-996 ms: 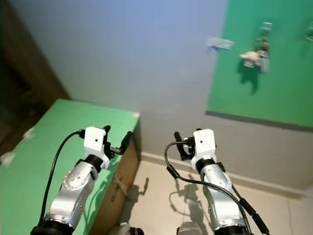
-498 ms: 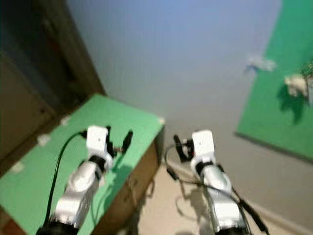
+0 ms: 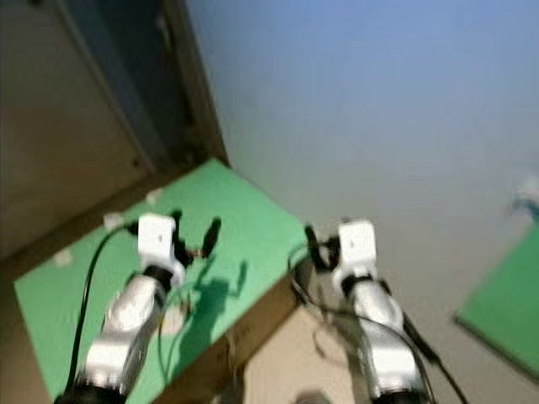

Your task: Hang keys on a hook

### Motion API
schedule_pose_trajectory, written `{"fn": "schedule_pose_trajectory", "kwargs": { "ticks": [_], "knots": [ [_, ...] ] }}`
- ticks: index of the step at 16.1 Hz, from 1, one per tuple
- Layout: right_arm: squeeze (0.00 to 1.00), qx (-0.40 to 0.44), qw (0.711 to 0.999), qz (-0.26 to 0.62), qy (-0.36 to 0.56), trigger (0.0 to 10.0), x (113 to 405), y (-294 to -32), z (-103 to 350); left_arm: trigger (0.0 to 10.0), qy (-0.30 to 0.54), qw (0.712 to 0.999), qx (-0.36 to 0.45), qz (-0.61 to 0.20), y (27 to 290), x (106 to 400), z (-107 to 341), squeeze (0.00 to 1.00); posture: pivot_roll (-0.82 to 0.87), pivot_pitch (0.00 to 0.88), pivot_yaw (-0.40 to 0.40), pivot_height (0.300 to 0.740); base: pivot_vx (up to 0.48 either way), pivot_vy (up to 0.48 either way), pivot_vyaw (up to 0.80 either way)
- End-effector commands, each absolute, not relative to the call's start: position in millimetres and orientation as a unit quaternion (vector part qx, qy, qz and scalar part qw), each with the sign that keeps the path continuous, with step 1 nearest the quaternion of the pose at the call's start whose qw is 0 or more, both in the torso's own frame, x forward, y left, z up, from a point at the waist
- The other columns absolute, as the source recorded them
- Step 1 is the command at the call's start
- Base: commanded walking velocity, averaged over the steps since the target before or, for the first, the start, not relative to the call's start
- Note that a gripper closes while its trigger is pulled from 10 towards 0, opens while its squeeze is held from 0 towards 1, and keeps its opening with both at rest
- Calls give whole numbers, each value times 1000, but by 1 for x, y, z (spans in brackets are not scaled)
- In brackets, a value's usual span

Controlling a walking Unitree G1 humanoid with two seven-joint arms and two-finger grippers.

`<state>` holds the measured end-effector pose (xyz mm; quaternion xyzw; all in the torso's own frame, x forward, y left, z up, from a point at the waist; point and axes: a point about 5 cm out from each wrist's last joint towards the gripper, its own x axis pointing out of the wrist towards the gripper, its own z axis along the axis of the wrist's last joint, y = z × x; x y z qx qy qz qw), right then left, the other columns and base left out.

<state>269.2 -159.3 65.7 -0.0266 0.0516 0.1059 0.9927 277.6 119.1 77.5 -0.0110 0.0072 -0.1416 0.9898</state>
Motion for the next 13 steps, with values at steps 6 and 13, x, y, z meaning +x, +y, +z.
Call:
{"fn": "schedule_pose_trajectory", "kwargs": {
  "ticks": [6, 13],
  "knots": [
    [0, -25, 991, 125, 49, 10000, 270, -148, 65, 10000, 10, 990, 4, -141, 115, 275, 77, 0, -233, 28, 125, 720, 0, 0, 0],
    [0, -40, 988, 140, 42, 10000, 277, -146, 68, 10000, 22, 996, 23, -80, 144, 257, 60, 0, -204, 18, 113, 720, 0, 0, 550]
  ]
}}
